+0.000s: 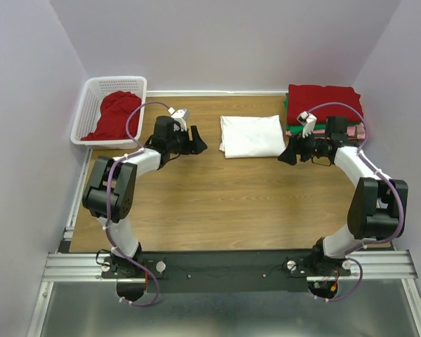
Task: Fold and stack the t-shirts
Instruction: Fold the tshirt
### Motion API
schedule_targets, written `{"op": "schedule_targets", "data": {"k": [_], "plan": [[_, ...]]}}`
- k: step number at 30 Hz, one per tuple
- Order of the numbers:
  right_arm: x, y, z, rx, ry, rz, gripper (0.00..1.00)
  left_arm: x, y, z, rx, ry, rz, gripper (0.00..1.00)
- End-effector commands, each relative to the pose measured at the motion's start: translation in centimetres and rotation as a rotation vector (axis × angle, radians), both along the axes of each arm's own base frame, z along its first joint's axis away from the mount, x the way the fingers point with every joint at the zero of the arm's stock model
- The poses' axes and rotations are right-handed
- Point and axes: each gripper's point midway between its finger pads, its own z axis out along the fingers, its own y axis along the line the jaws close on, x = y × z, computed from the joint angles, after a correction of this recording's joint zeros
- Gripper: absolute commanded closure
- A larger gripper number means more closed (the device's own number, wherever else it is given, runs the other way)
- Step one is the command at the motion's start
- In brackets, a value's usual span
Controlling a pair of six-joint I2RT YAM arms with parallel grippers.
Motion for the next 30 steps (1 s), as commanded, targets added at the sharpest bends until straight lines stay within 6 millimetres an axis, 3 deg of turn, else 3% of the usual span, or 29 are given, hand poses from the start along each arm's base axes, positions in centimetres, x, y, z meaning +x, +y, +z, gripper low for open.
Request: {"op": "schedule_targets", "data": {"k": [1,9,18,24,30], "plan": [[-0.4,-0.1,0.8,0.027,-0.033,0.018,0.2,1.0,-0.3,-0.8,0.035,0.029,0.051,0.25],[-0.4,-0.4,0.8,0.034,-0.03,0.012,0.2,2.9,-1.7,-1.2,0.065,0.049,0.088,0.24],[-0.4,-0.7,0.8,0.043,-0.029,0.008,0.2,4.5,-6.6,-1.7,0.038,0.086,0.038,0.24],[-0.4,-0.9,0.9,0.049,-0.028,0.005,0.2,5.0,-9.1,-2.2,0.022,0.104,0.024,0.24],[-0.5,-1.0,0.8,0.053,-0.027,0.004,0.2,4.8,-10.2,-3.4,0.04,0.131,0.02,0.24]]}}
